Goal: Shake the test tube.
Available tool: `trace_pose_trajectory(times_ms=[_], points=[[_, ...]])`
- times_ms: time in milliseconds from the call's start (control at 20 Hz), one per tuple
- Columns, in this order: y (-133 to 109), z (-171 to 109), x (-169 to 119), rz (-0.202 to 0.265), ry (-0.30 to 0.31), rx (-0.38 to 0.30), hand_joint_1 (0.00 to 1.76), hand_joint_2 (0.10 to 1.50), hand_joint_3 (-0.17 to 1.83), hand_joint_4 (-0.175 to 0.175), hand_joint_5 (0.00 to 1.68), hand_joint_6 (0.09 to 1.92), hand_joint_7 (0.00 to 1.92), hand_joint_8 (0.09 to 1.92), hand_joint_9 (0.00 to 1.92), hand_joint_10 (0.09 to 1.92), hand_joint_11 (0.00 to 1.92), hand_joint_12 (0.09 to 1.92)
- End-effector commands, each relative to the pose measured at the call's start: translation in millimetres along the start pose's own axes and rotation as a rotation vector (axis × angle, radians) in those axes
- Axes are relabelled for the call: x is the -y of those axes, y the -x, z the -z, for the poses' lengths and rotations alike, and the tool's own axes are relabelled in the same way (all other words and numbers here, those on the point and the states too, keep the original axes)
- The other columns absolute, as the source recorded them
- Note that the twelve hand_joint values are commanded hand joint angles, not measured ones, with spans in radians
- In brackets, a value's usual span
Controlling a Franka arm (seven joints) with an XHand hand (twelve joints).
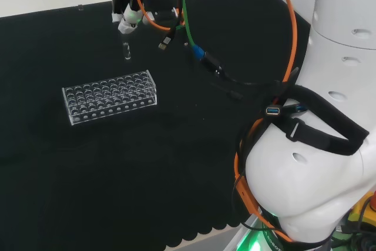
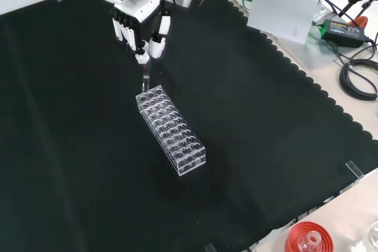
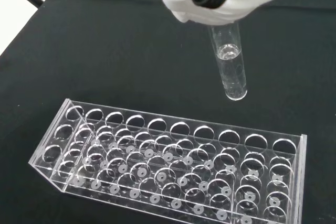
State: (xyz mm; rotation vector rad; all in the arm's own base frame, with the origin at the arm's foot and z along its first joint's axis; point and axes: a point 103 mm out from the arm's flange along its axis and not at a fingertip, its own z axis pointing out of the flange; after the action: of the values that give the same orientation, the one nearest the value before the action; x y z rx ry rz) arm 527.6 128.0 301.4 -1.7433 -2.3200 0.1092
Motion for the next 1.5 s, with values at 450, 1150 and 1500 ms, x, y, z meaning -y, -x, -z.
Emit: trace_pose_trajectory(times_ms=[450, 1150, 1500], points=[[-9, 3, -3, 0.020, 0.015, -0.030, 1.43, 1.03, -0.17, -0.175, 1.28, 0.36, 1.41, 0.63, 1.48, 0.09, 1.19, 0.93], [-17, 5, -9, 0.039, 0.010, -0.041, 1.43, 1.03, -0.17, -0.175, 1.28, 0.36, 1.41, 0.63, 1.48, 0.09, 1.19, 0.93], [40, 21, 14, -0.132, 0.030, 0.042, 1.43, 1.03, -0.17, -0.175, 1.28, 0.35, 1.41, 0.63, 1.48, 0.09, 1.19, 0.93]])
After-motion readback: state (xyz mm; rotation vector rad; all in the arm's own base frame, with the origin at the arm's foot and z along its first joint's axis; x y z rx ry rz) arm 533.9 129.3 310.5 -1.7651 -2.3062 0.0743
